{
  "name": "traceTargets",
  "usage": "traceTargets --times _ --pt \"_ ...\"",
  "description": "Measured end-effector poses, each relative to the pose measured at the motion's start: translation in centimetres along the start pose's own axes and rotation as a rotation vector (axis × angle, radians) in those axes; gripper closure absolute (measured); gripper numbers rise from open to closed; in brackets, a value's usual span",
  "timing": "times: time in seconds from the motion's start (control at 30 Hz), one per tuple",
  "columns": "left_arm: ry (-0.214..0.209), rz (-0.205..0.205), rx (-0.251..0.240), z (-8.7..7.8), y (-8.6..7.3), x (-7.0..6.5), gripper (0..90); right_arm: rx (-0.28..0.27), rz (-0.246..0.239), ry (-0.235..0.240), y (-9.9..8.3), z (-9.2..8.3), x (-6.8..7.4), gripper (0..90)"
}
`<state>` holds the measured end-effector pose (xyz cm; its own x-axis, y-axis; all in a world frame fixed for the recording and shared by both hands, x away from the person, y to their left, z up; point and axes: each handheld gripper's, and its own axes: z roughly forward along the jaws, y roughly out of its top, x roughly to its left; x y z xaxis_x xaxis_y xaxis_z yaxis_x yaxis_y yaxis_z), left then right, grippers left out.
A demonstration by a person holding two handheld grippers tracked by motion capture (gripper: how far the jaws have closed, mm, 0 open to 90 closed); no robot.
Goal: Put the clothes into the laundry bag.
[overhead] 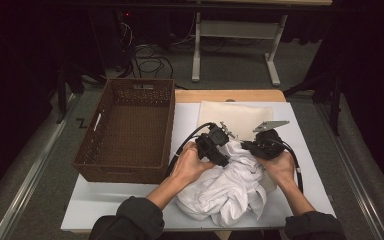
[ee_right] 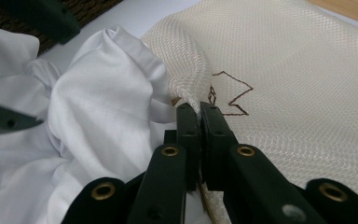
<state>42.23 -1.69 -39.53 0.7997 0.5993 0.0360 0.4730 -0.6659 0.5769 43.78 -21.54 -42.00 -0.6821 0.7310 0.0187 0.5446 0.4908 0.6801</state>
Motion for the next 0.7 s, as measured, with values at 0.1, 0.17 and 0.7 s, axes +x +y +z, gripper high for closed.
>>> traceTargets --times 0.1,0.17,0.7 --pt "-0.005 -0.023 -0.017 1.0 0.6 0.9 36.7 -0.003 -0.001 0.003 0.0 0.1 0.0 88.7" --pt "-0.015 -0.025 -0.032 2.0 0.9 1.3 35.9 -0.001 -0.006 0.005 0.0 0.1 -0.1 88.7" --pt "-0.165 0.150 0.066 4.4 0.0 -2.2 80.5 -0.021 0.019 0.037 -0.1 -0.1 -0.6 88.7"
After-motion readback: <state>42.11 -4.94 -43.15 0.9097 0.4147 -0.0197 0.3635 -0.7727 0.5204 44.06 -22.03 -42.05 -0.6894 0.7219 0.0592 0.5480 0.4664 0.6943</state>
